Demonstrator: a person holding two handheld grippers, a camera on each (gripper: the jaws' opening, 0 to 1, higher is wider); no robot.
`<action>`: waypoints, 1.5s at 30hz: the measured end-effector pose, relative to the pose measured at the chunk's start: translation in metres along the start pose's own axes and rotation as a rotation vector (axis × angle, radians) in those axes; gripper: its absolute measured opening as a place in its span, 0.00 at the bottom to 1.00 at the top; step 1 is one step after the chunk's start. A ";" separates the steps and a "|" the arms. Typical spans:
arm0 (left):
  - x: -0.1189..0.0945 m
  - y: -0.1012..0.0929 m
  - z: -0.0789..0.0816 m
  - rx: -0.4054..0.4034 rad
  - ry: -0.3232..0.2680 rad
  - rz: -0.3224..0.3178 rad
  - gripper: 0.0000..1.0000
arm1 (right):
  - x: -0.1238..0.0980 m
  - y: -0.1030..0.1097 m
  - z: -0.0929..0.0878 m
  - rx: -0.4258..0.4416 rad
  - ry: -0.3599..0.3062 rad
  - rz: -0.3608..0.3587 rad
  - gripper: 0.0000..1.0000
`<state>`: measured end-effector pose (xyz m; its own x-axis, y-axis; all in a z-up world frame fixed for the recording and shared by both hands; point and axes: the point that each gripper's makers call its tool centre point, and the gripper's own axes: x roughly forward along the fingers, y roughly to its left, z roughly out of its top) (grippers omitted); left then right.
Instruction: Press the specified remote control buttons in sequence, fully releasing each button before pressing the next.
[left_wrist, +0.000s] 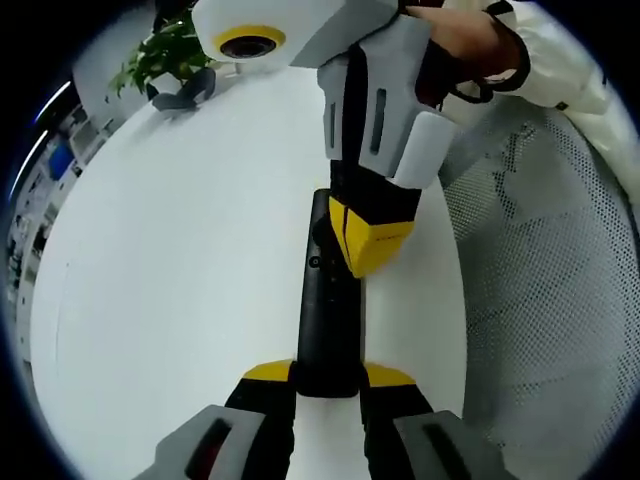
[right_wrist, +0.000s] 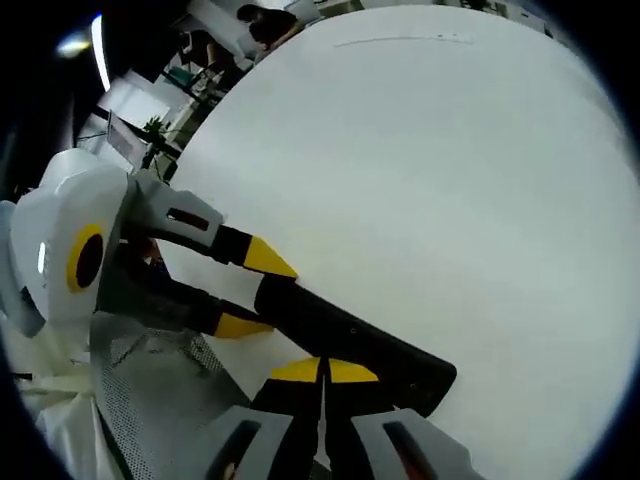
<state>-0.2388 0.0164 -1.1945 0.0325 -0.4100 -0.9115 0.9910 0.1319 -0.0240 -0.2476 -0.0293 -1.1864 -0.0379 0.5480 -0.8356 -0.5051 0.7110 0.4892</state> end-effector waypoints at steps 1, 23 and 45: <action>0.000 0.000 0.000 0.000 0.000 0.000 0.23 | 0.000 0.001 0.000 -0.006 0.000 -0.007 0.00; 0.000 0.000 0.000 -0.004 -0.012 0.000 0.23 | -0.002 -0.001 0.001 -0.041 0.001 -0.035 0.00; 0.000 0.000 0.000 0.001 -0.014 -0.003 0.23 | -0.002 -0.003 0.002 -0.019 0.007 -0.058 0.00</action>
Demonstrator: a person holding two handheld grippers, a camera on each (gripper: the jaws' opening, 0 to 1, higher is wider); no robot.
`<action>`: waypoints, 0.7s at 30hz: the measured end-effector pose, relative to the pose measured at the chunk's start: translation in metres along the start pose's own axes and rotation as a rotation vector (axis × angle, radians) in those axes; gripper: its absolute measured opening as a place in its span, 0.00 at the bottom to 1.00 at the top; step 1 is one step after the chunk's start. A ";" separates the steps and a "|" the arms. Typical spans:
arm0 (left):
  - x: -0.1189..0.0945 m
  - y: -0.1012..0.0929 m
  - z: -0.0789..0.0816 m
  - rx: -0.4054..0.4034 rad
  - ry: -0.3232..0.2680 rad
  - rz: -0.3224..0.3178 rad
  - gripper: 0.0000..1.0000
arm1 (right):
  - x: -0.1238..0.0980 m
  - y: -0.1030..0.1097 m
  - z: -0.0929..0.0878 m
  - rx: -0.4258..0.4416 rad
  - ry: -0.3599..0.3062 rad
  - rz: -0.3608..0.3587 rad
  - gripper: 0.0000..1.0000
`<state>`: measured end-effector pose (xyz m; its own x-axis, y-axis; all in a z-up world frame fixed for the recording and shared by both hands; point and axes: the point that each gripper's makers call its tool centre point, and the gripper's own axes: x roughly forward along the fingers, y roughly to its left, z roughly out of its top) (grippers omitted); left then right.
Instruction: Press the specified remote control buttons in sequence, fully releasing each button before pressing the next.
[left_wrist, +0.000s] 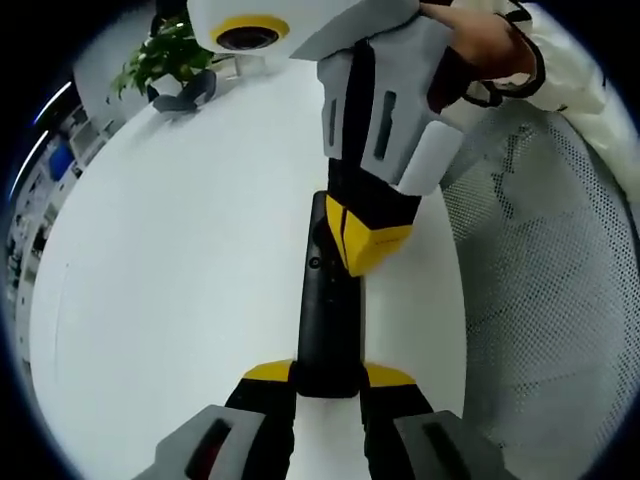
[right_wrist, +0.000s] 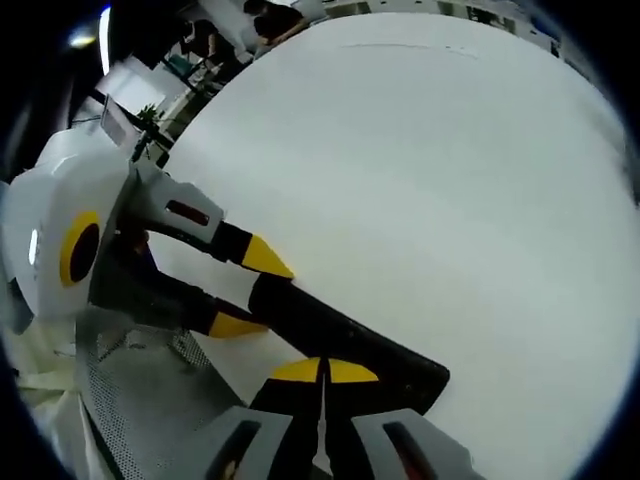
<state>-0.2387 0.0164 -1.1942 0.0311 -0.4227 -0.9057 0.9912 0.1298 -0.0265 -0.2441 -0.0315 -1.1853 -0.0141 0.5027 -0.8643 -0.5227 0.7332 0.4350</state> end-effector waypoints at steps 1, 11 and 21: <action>0.000 0.000 0.000 0.000 -0.001 0.000 0.23 | 0.000 0.000 0.000 0.000 0.001 0.003 0.00; 0.000 0.000 0.000 -0.006 -0.010 0.002 0.23 | 0.002 0.006 0.016 0.056 -0.083 0.059 0.00; 0.000 0.000 0.000 -0.009 -0.016 0.004 0.23 | 0.005 0.002 0.018 0.060 -0.078 0.042 0.00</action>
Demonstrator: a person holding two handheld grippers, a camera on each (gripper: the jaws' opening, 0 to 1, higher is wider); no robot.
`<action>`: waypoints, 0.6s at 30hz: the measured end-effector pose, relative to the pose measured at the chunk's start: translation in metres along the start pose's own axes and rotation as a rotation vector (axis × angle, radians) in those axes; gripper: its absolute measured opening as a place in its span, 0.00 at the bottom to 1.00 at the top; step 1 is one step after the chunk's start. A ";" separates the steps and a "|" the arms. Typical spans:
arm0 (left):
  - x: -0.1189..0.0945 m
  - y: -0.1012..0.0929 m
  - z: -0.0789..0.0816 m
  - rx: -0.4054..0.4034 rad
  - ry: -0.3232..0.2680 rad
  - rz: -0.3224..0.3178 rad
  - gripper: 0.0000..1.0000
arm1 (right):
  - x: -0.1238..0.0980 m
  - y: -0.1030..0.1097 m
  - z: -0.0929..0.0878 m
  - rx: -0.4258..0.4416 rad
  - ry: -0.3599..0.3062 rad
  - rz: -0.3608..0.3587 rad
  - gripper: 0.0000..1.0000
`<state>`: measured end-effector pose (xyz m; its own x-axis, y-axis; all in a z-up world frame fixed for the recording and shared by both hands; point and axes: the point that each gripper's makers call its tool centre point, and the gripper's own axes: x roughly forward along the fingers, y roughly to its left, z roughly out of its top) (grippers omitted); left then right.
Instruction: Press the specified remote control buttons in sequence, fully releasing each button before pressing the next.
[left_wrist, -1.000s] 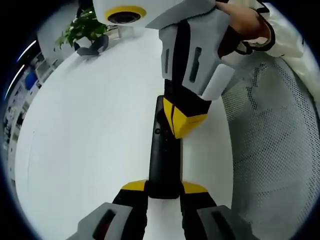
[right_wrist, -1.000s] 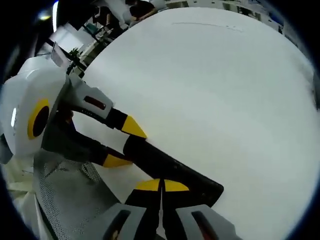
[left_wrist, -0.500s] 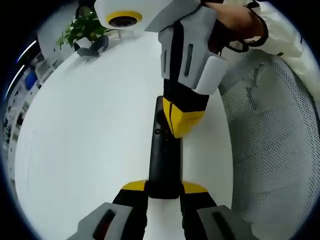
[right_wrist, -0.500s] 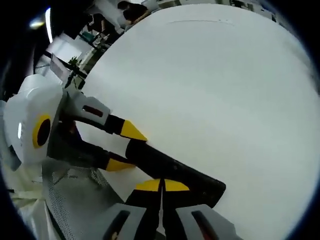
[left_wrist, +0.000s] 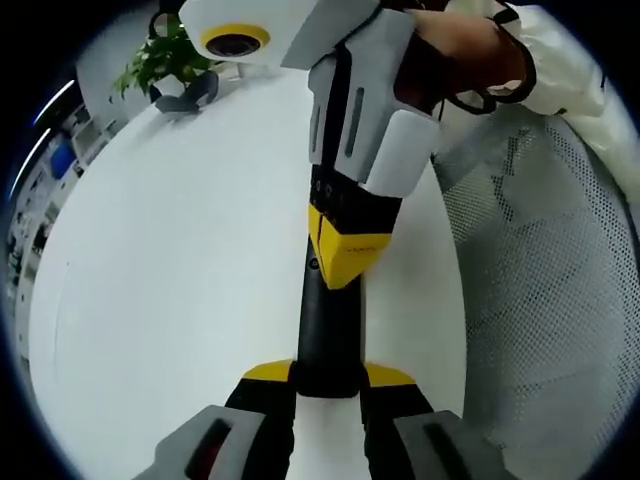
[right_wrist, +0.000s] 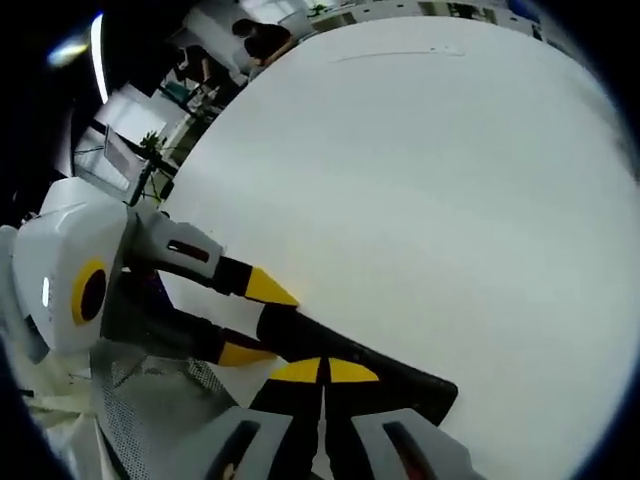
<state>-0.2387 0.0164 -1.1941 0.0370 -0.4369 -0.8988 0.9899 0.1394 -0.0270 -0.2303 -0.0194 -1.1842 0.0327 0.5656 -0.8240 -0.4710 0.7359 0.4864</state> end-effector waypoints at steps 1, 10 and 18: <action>0.000 0.000 0.000 0.000 -0.003 0.001 0.23 | 0.000 0.000 0.000 0.003 0.000 0.000 0.00; 0.000 0.000 0.000 0.021 0.009 0.001 0.23 | 0.001 -0.001 0.001 0.010 0.005 -0.011 0.00; 0.000 -0.001 0.000 0.009 0.012 0.003 0.23 | -0.001 0.001 0.001 0.019 -0.019 -0.009 0.00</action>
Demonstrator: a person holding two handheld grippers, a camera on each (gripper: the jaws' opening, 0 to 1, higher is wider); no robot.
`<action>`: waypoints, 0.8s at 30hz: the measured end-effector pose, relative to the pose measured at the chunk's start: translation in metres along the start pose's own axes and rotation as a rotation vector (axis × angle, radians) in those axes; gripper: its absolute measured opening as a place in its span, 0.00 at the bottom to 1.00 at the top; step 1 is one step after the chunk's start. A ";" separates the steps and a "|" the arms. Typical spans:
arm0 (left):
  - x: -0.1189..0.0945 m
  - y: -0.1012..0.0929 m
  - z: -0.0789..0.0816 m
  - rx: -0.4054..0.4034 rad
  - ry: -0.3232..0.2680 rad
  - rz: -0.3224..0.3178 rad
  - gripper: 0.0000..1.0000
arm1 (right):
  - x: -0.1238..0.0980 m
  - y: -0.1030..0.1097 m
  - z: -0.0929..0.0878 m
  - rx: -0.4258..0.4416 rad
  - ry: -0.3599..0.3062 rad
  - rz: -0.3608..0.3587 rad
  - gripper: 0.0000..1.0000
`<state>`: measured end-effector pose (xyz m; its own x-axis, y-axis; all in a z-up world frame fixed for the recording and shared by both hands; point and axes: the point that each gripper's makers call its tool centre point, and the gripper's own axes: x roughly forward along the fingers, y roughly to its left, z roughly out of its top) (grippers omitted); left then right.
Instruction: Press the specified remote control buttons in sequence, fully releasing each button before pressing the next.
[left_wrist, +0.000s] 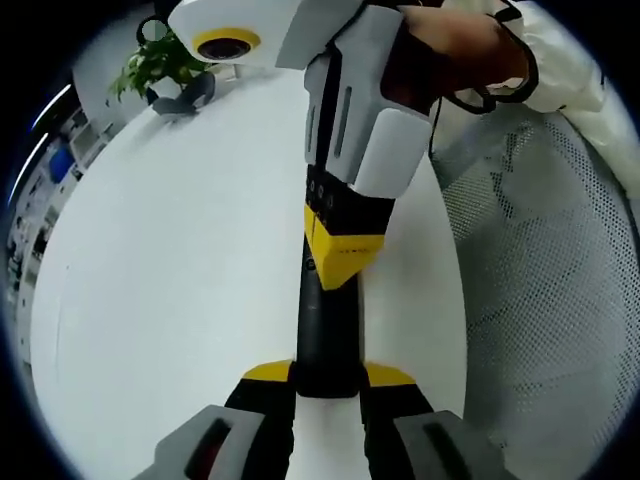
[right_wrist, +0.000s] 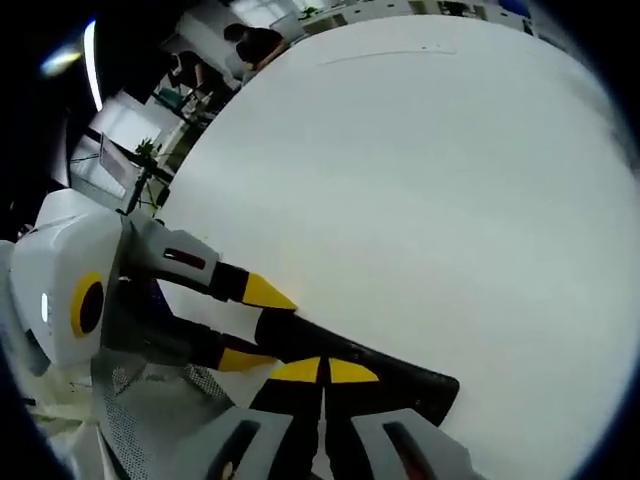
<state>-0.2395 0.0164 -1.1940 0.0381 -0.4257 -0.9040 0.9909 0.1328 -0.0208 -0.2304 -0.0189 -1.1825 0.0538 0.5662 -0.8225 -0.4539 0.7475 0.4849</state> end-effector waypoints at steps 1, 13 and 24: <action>0.000 0.000 0.000 -0.001 0.000 0.000 0.23 | 0.000 0.000 0.000 -0.003 -0.001 -0.002 0.00; 0.001 0.001 0.000 -0.010 0.004 0.002 0.23 | 0.003 0.009 0.005 -0.025 -0.028 0.038 0.00; 0.001 0.000 0.000 -0.001 0.007 0.002 0.23 | 0.007 0.011 0.002 -0.041 -0.016 0.037 0.00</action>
<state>-0.2390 0.0159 -1.1944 0.0390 -0.4191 -0.9071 0.9908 0.1341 -0.0194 -0.2330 -0.0058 -1.1827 0.0502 0.5990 -0.7992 -0.4920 0.7112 0.5021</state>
